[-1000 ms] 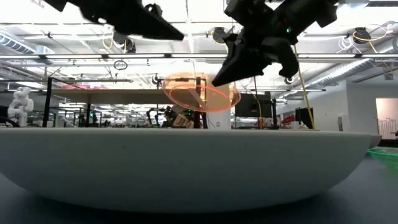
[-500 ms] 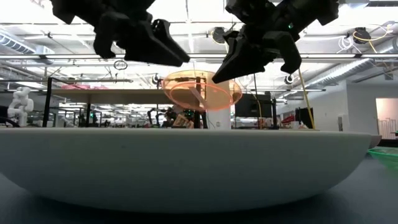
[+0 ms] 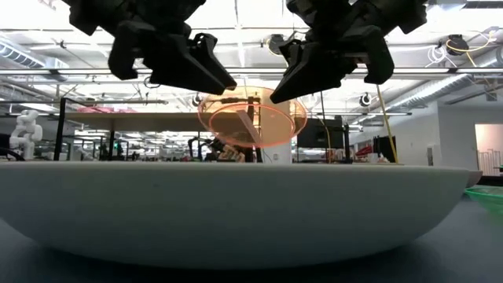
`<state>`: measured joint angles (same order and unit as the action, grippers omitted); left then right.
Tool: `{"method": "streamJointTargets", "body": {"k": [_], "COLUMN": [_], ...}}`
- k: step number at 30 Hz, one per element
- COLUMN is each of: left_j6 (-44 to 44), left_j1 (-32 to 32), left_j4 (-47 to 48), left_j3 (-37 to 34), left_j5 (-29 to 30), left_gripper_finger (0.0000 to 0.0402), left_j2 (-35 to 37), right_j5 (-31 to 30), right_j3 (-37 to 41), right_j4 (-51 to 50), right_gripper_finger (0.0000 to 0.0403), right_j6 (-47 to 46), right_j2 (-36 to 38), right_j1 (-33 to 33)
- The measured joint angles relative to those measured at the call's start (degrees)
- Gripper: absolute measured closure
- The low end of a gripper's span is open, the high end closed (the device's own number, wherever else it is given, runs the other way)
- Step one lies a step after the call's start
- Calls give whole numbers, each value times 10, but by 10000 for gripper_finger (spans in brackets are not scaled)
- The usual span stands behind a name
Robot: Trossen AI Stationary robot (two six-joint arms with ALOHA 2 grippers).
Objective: Place and stack plates onto a shelf
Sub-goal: Stack the orange plate on top of the light pink plate on the shelf
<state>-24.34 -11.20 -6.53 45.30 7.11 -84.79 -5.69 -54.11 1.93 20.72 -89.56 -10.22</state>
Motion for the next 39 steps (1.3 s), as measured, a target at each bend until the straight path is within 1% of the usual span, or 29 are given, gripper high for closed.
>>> {"method": "streamJointTargets", "body": {"k": [7,11,39], "left_j6": [-6,-7,-12], "left_j1": [0,1,4], "left_j4": [11,13,20], "left_j3": [0,0,0], "left_j5": [0,0,-1], "left_gripper_finger": [283,305,310], "left_j2": [0,0,0], "right_j5": [0,0,0], "right_j3": [0,0,0], "right_j4": [0,0,0], "right_gripper_finger": [403,403,403], "right_j6": [-1,-1,10], "right_j2": [0,0,0], "right_j1": [0,0,0]}}
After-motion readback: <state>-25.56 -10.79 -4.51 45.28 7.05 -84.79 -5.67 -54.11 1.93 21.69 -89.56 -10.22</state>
